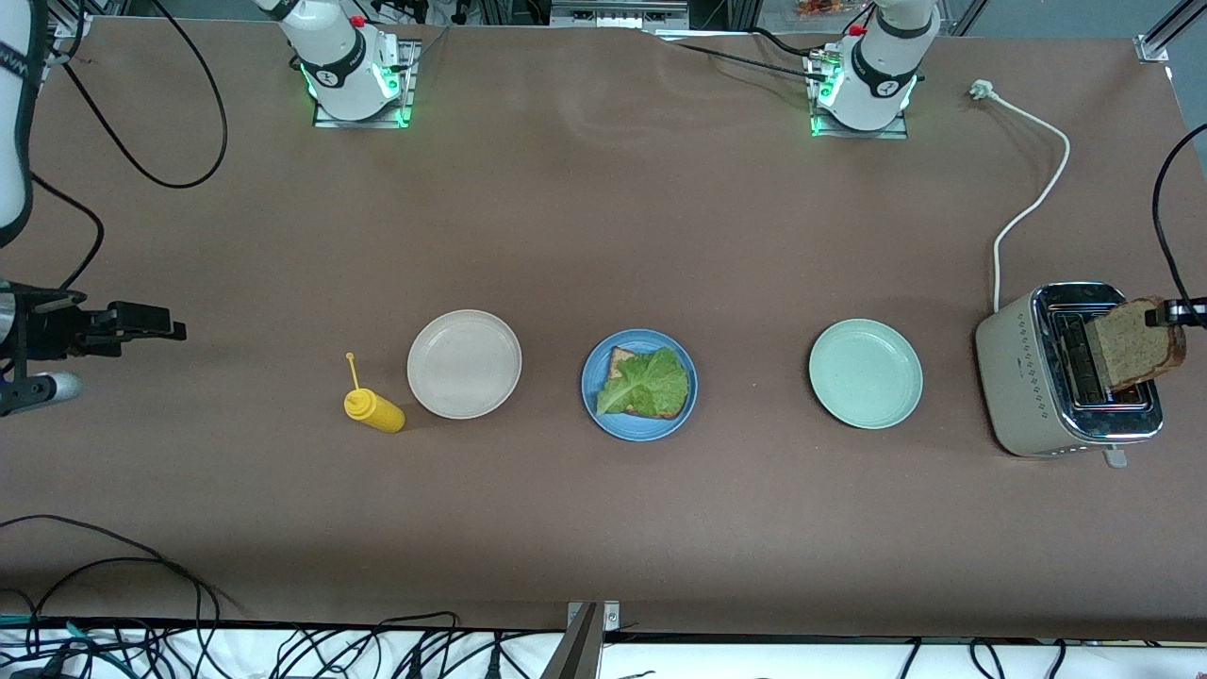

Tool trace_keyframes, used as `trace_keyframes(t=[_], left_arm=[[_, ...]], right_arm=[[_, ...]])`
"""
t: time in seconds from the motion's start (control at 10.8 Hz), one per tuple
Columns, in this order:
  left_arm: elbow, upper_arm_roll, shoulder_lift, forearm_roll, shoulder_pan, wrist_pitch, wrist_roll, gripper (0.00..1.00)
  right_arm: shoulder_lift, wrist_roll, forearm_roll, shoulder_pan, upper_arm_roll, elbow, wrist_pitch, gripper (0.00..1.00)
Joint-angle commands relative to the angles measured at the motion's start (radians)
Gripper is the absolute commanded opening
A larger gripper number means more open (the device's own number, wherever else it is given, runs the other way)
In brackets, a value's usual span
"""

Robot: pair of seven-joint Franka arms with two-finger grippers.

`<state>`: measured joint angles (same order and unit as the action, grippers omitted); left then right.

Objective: Make sandwich in blue plate with both arms
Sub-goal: 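Carry the bread slice with the left gripper over the blue plate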

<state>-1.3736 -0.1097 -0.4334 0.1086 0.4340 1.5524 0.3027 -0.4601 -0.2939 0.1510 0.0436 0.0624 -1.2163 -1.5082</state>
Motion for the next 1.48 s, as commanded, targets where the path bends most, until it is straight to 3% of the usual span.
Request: trace_keyframes(t=[0.0, 0.19, 0.56, 0.93, 1.11, 1.39], left_arm=[[0.053, -0.048, 0.083, -0.007, -0.047, -0.115, 0.030, 0.00], [0.053, -0.064, 0.137, 0.006, -0.133, -0.133, 0.029, 0.00], [0.051, -0.053, 0.130, -0.017, -0.397, -0.138, -0.023, 0.00], [0.054, -0.053, 0.010, -0.381, -0.526, -0.126, -0.174, 0.00], [0.053, -0.053, -0.068, -0.527, -0.564, -0.046, -0.183, 0.00], [0.053, -0.053, -0.200, -0.852, -0.586, 0.059, -0.165, 0.00]], right_arm=[[0.242, 0.074, -0.044, -0.001, -0.019, -0.320, -0.141, 1.00], [0.290, 0.125, -0.076, -0.005, -0.022, -0.350, -0.133, 1.00], [0.317, 0.196, -0.131, -0.011, -0.062, -0.364, -0.135, 1.00], [0.343, 0.179, -0.130, -0.010, -0.055, -0.364, -0.124, 1.00], [0.342, 0.179, -0.133, -0.010, -0.056, -0.358, -0.119, 1.00], [0.340, 0.179, -0.145, -0.007, -0.055, -0.356, -0.122, 1.00]])
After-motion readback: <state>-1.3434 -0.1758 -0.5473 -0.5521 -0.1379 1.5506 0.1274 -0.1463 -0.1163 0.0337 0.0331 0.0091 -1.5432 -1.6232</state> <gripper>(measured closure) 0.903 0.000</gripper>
